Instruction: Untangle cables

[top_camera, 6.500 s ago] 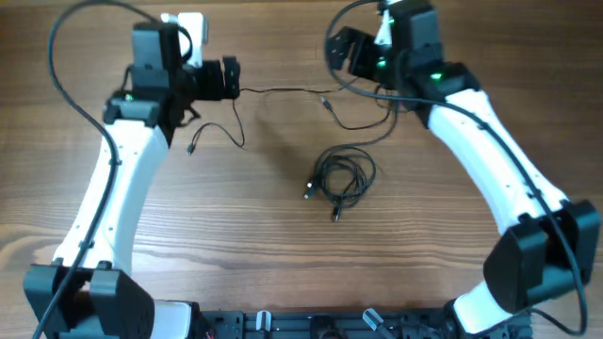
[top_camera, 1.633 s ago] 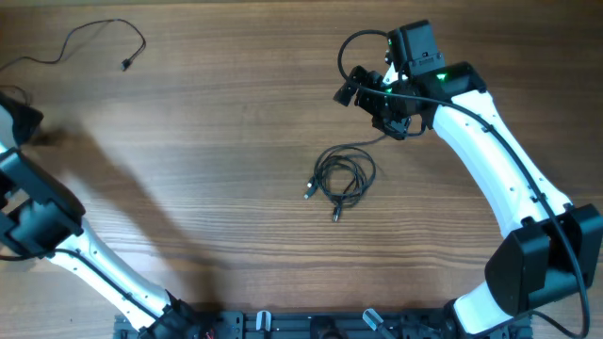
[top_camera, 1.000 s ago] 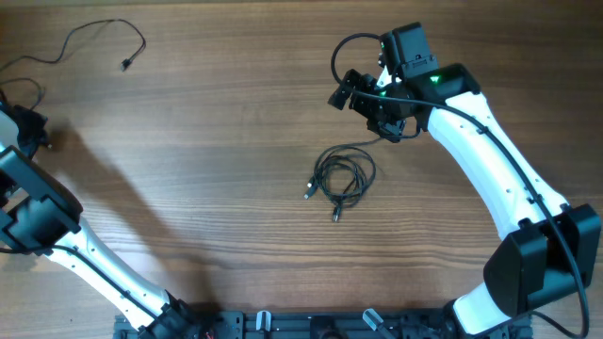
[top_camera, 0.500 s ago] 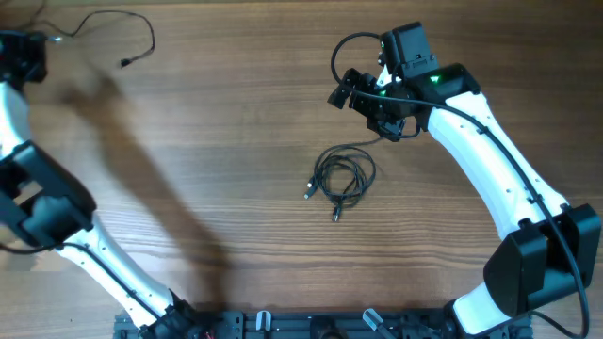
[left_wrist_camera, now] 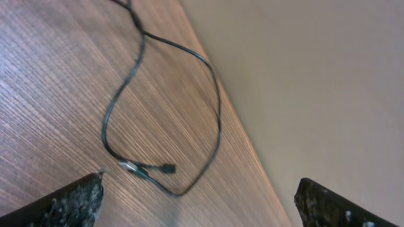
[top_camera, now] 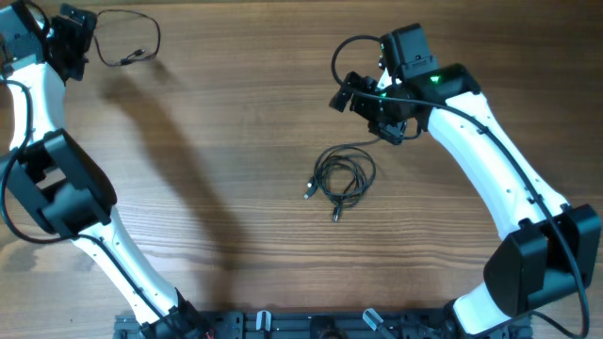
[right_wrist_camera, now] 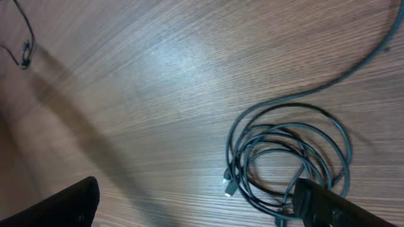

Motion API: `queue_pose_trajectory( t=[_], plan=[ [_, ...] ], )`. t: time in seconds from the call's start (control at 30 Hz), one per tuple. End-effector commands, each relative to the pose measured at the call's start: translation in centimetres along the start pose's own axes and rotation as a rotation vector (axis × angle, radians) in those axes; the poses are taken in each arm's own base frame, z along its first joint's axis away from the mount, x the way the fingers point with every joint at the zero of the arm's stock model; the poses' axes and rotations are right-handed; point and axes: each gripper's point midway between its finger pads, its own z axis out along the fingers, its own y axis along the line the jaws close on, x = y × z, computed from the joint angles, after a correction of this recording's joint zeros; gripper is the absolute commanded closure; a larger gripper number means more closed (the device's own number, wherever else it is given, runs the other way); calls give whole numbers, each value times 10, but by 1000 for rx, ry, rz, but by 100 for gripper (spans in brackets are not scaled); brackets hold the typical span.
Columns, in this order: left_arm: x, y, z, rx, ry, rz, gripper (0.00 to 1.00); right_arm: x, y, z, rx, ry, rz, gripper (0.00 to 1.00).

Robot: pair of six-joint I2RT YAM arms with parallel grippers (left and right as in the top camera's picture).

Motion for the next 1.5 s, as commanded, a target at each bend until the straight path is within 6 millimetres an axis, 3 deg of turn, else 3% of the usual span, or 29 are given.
queue_pose_trajectory(
  t=[0.0, 0.03, 0.07, 0.13, 0.23, 0.3, 0.33, 0.4, 0.47, 0.53, 0.57, 0.6, 0.8, 0.93, 1.03, 1.07, 1.13, 1.17, 1.2, 1.27, 1.3, 1.4, 1.47],
  plan=[
    [15, -94, -97, 99, 8, 298, 0, -25, -23, -20, 22, -66, 32, 0],
    [59, -105, -119, 74, 133, 345, 0, -36, -37, -34, 25, -92, 59, 0],
    [91, -107, -128, 45, 226, 359, 0, -43, -47, -46, 30, -113, 73, 0],
    [158, -103, -131, -23, 426, 369, 12, -49, -68, -73, 43, -143, 85, 0],
    [260, -109, -125, -43, 658, 518, 12, -34, -104, -126, 115, -171, -23, 0],
    [306, -114, -124, -38, 728, 586, 12, -13, -122, -145, 180, -143, -29, 0],
    [327, -118, -121, -34, 742, 632, 5, -1, -125, -145, 187, -106, -27, 0],
    [350, -119, -110, -82, 687, 728, 0, 28, -130, -126, 219, 11, -32, 0],
    [365, -122, -107, -114, 656, 721, 0, 59, -123, -91, 165, 131, -69, 0],
    [371, -125, -108, -116, 655, 710, 0, 90, -92, -51, -32, 237, -129, 0],
    [370, -125, -107, -117, 650, 711, 0, 95, -88, -35, -58, 237, -139, 0],
    [364, -122, -106, -124, 644, 699, 0, 97, -101, -9, 10, 196, -40, 0],
    [354, -117, -104, -140, 639, 680, 0, 104, -108, 48, -34, 116, 54, 4],
    [353, -119, -102, -130, 630, 681, 0, 98, -111, 79, -20, 92, 51, 33],
    [353, -120, -102, -128, 629, 681, 0, 92, -111, 86, -20, 72, 43, 85],
    [353, -120, -102, -128, 629, 681, 0, 91, -109, 84, -24, 69, 41, 96],
    [353, -120, -102, -128, 630, 682, 0, 86, -96, 74, -48, 72, 17, 96],
    [354, -120, -102, -127, 630, 684, 0, 84, -84, 67, -86, 76, -24, 96],
    [354, -120, -103, -120, 636, 690, 0, 80, -55, 50, -180, 81, -123, 96],
    [357, -121, -104, -110, 649, 685, 0, 77, 18, -4, -456, 80, -362, 96],
    [359, -122, -105, -100, 658, 681, 0, 77, 57, -43, -606, 63, -475, 96],
    [360, -122, -106, -101, 666, 679, 0, 65, 107, -110, -742, -43, -590, 96],
    [360, -121, -106, -103, 667, 679, 0, 70, 130, -145, -840, -59, -666, 96]
  ],
)
